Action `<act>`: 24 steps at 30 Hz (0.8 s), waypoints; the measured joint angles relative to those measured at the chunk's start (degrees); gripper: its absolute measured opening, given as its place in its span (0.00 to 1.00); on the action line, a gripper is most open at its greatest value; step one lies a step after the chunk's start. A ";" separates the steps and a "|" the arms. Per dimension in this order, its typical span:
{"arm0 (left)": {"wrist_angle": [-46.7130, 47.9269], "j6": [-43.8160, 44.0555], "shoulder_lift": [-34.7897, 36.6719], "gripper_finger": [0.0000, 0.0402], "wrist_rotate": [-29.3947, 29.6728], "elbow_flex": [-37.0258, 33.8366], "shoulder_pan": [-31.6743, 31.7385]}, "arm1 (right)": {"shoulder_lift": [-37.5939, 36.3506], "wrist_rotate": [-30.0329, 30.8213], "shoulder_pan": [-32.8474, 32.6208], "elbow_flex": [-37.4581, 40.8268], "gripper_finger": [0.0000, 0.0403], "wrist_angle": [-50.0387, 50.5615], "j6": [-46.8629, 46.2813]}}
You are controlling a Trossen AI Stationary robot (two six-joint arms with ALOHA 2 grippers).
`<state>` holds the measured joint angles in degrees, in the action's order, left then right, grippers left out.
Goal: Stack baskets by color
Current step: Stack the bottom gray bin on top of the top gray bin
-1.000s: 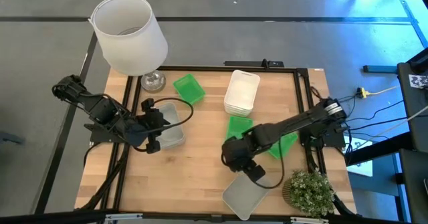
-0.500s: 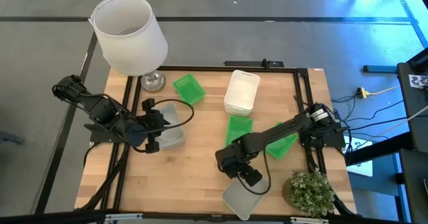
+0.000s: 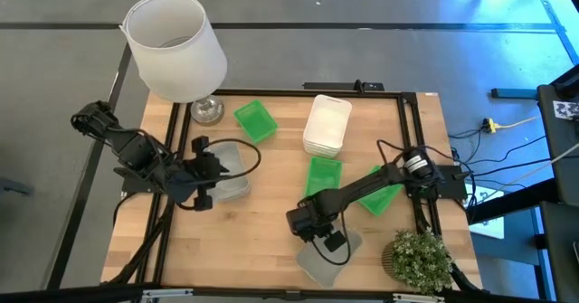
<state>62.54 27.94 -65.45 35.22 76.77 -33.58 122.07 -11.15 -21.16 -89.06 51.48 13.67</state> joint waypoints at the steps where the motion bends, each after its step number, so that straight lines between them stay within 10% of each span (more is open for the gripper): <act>1: -0.02 0.00 0.00 0.11 0.02 0.00 -0.16 | 0.28 0.12 0.15 -0.40 0.05 0.27 0.14; 11: 1.77 2.29 0.00 0.11 0.04 0.00 -0.33 | 0.47 2.75 2.55 -12.44 0.01 8.61 0.74; 24: 19.13 31.24 -0.04 0.11 -3.28 -7.45 -0.31 | 0.47 14.75 5.57 -34.57 0.00 22.97 6.62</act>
<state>81.67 59.18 -65.49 31.94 69.32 -33.89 122.54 3.61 -15.59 -123.63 74.45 20.29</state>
